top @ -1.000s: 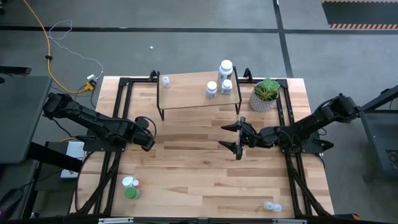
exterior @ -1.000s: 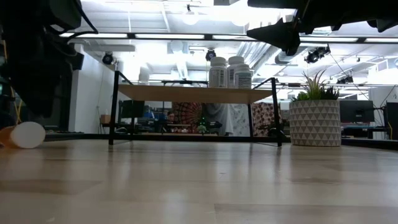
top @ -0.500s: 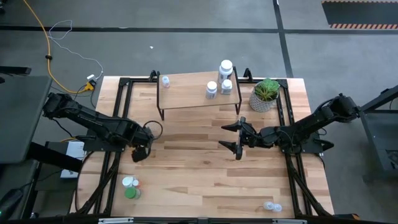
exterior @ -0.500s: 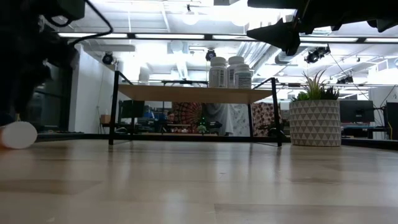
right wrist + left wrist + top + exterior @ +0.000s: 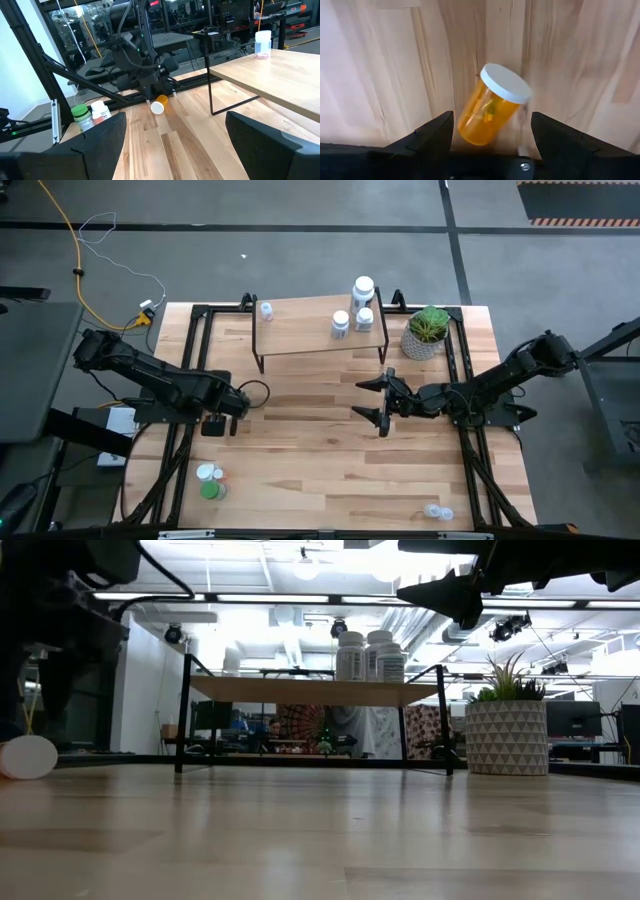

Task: Pick and place medicine bottles onto shelf by color
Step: Put the orange pill bottle on the shelf

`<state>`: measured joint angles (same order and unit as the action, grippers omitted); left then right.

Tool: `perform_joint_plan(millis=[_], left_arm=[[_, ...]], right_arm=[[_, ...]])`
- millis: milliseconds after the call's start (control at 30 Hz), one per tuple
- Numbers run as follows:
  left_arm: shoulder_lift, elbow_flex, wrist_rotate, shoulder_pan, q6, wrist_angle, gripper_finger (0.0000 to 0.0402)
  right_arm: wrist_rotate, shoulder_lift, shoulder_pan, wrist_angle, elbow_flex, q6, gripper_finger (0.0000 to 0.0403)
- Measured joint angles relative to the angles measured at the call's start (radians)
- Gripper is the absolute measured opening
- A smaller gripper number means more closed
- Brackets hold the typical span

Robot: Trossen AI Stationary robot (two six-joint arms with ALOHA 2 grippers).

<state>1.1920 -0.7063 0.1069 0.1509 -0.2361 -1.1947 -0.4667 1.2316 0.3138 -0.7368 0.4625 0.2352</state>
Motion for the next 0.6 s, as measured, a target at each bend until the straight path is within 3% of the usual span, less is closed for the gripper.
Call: perform_joint_plan(millis=[367,600], left_arm=[[0.173,0.000,-0.043,0.000,0.064,-0.015,0.0256],[0.252,0.000,-0.011,0.000,0.048,-0.016,0.0256]], right_arm=[[0.000,0.000,0.000,0.000,0.000,0.000,0.0332],[0.002,0.000,0.000,0.000,0.000,0.000,0.0332]])
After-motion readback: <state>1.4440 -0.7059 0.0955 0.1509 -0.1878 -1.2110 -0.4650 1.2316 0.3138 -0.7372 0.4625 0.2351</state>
